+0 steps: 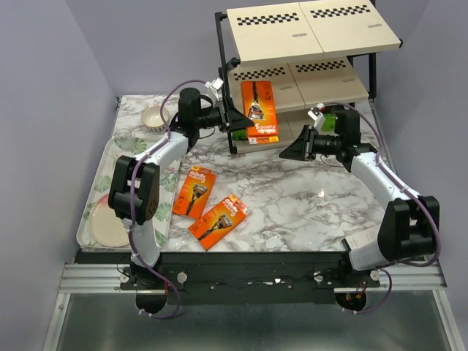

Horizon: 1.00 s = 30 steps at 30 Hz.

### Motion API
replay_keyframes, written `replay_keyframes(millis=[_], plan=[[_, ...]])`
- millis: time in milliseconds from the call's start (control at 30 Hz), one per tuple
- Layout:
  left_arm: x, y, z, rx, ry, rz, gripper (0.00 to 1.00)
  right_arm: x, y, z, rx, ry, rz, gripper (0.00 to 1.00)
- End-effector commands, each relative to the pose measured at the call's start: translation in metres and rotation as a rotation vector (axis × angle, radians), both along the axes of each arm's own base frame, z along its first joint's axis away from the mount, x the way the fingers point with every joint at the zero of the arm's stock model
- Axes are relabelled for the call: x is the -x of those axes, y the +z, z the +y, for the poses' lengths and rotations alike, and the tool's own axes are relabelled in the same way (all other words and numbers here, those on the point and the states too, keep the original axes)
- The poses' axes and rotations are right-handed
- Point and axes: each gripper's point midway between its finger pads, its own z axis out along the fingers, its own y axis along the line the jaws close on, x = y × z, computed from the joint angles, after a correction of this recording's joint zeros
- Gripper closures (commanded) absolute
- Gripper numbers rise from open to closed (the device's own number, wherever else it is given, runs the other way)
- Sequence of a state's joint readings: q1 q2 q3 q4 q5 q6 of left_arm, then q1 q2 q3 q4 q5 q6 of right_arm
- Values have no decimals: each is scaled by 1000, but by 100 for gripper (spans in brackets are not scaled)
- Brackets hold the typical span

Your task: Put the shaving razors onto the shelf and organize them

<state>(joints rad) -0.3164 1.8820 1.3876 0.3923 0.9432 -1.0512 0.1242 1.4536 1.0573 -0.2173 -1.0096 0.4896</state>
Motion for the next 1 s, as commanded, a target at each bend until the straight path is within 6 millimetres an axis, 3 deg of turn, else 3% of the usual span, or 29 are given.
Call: replay_keyframes(millis=[0,167,533,733,967], plan=[[-2,10,-3,-6,-6,-22,59,-39,17,19,-8,-34,-112,73],[-3,9,-3,0,8,10,59,-59,16,46,4,-4,-107,73],[-5,1,9,-9,72,62,56,-104,40,54,4,-96,-144,73],[-7,2,15,-26,111,67,47,-119,52,59,-26,-114,-161,73],[-11,12,29,-43,129,7,24,-127,59,59,-40,-141,-163,73]])
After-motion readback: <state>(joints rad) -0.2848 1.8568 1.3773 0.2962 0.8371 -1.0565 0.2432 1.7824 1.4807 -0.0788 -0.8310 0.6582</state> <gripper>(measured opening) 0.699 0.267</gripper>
